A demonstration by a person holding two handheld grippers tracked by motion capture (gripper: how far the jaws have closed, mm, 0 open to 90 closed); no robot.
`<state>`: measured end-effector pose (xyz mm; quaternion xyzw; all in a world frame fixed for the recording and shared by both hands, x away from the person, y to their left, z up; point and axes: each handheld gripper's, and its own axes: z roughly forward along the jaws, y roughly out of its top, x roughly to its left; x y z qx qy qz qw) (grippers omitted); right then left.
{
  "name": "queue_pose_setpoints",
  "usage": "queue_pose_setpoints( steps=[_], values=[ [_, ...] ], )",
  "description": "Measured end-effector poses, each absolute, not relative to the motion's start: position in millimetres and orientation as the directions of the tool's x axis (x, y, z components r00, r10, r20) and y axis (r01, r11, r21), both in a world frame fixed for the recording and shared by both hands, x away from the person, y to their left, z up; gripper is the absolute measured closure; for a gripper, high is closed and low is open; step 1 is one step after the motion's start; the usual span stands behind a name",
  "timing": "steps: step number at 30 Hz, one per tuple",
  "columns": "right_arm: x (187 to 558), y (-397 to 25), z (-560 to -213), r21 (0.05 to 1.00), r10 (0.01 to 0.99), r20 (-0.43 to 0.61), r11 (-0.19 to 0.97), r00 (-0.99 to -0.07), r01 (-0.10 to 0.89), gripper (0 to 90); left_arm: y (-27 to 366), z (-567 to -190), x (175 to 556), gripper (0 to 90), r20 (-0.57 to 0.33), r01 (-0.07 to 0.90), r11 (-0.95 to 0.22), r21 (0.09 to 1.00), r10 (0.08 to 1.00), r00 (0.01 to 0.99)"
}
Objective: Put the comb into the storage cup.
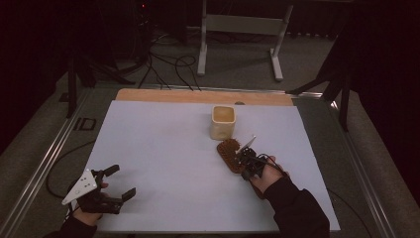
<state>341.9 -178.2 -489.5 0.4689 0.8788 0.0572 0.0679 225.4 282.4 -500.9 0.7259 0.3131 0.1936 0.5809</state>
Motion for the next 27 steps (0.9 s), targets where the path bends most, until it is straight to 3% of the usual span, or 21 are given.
queue_pose_setpoints(
  steps=[27],
  values=[
    [311,-195,-492,0.423,0.807,-0.085,0.560,-0.584,0.712,73.5,282,-501,226,0.1,-0.081,0.233,-0.135,0.963,0.680,0.728]
  ],
)
